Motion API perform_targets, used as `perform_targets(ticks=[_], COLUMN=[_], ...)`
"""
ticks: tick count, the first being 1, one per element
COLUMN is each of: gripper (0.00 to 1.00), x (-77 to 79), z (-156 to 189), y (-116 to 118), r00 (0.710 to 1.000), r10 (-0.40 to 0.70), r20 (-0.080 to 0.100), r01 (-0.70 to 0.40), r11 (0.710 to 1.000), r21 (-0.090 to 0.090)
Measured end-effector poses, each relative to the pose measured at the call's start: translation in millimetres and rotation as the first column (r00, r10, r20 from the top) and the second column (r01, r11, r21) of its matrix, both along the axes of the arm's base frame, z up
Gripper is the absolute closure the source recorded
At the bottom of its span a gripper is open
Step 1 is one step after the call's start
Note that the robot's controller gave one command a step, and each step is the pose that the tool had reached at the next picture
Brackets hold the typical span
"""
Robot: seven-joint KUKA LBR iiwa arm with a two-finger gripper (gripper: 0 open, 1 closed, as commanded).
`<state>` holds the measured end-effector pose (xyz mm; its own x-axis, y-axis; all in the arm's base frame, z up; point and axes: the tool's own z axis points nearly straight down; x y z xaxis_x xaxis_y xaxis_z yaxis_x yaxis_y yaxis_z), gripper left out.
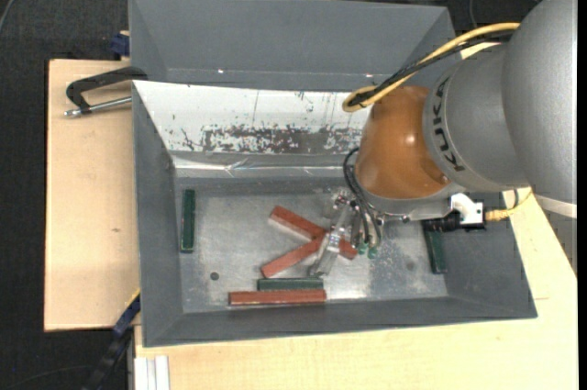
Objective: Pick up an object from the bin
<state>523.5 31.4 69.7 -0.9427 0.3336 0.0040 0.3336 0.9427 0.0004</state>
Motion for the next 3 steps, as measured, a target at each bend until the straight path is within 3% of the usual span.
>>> perform_targets(ticks=[1,2,3], gripper=[0.0,1.0,1.0], x=[0.5,0.6,3.2], z=[0.6,0.7,68.4], y=[0.3,0.4,1.1], r00=[1.0,1.0,1.0], r10=[0.001,0.001,0.003], r20=[0.002,0.003,0.015], r01=[-0.001,-0.001,-0.003], r11=[1.0,1.0,1.0], r21=[-0.001,-0.001,0.0])
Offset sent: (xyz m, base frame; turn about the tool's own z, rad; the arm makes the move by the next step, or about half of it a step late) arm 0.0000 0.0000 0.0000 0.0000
